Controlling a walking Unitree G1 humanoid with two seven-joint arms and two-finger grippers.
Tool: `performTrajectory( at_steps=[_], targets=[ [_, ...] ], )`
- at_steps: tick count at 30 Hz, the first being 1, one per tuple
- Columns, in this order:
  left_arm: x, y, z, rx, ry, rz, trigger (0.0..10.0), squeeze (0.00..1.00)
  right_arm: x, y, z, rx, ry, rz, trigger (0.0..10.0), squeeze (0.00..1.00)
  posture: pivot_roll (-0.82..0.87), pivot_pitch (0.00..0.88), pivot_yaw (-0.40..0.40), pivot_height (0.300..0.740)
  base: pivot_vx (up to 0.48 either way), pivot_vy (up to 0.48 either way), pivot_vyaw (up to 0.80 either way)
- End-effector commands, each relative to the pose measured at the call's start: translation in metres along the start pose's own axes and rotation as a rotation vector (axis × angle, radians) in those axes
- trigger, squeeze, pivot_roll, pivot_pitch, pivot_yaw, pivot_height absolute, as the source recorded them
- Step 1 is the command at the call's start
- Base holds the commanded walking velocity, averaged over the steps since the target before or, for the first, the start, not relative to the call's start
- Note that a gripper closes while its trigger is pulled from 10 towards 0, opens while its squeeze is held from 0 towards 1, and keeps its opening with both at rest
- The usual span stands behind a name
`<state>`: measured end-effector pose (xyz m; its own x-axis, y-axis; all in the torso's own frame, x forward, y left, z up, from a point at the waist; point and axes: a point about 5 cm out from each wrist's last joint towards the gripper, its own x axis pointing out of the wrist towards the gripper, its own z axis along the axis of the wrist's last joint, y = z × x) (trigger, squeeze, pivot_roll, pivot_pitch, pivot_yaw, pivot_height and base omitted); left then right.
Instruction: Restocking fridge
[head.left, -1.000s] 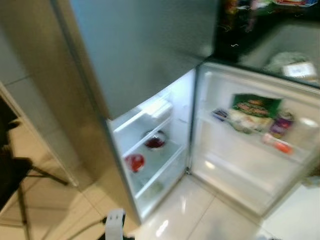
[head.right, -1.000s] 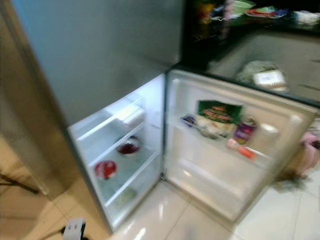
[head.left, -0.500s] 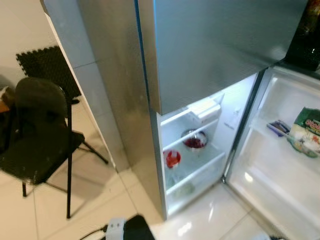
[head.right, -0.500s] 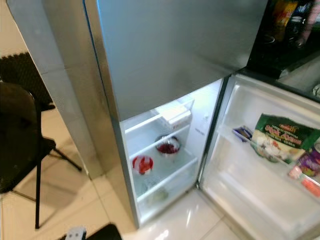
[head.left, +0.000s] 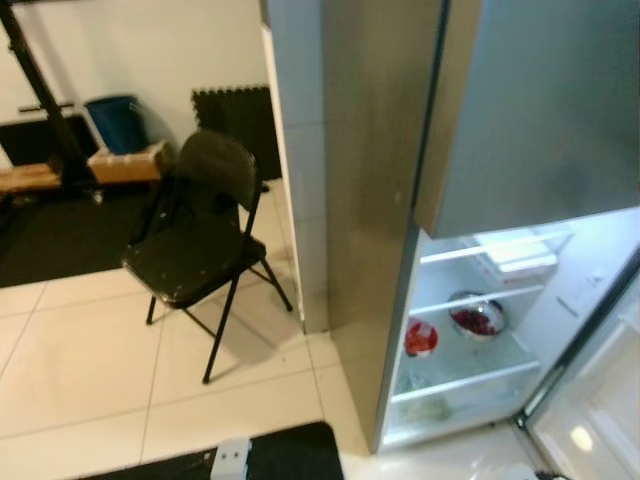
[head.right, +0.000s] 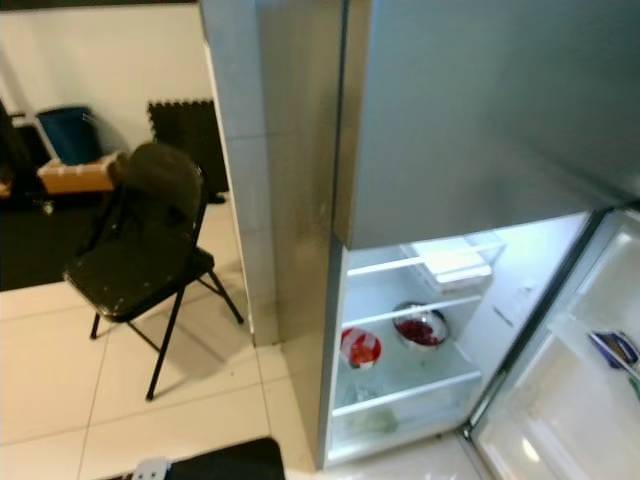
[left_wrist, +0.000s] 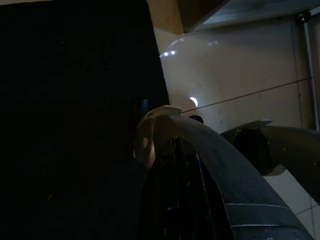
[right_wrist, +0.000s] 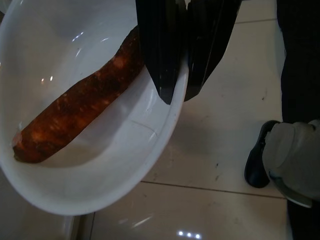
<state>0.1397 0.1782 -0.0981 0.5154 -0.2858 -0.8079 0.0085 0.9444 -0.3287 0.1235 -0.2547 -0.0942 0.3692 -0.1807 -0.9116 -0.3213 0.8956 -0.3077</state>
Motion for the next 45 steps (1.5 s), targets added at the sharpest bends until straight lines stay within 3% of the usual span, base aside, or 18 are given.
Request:
performTrajectory(
  at_steps=[1,9,20,29,41,45],
  targets=[
    [0.0012,-0.0010,0.0044,0.002,-0.007,-0.008,10.0,0.00,-0.0005,-0.0010,-0.0049,-0.017,0.021,-0.015,10.0,0.00,-0.05,0.000,-0.013,0.740,0.000,-0.356,0.00],
    [0.0012,-0.0016,0.0037,-0.008,-0.004,-0.016,10.0,0.00,-0.0005,-0.0003,-0.0049,-0.031,0.019,-0.002,10.0,0.00,-0.05,0.000,-0.012,0.740,0.000,-0.435,0.00],
    [0.0016,-0.0028,0.0036,-0.014,-0.004,-0.022,10.0,0.00,-0.0006,-0.0002,-0.0050,-0.030,0.015,0.003,10.0,0.00,-0.05,0.000,-0.014,0.740,0.000,-0.452,0.80],
    [-0.0004,0.0027,0.0027,-0.020,-0.005,0.012,10.0,0.00,-0.0008,-0.0022,-0.0042,-0.036,0.000,-0.006,10.0,0.00,-0.05,0.000,-0.015,0.740,0.000,0.000,0.27],
    [0.0002,0.0007,0.0065,-0.003,-0.013,-0.024,10.0,0.00,-0.0008,-0.0041,-0.0028,-0.050,-0.005,-0.011,10.0,0.00,-0.05,0.000,-0.013,0.740,0.000,0.000,0.00],
    [0.0007,-0.0006,0.0061,-0.002,-0.007,-0.031,10.0,0.00,-0.0007,-0.0040,-0.0020,-0.053,-0.006,-0.011,10.0,0.00,-0.05,0.000,-0.013,0.740,0.000,-0.462,0.00]
  ],
)
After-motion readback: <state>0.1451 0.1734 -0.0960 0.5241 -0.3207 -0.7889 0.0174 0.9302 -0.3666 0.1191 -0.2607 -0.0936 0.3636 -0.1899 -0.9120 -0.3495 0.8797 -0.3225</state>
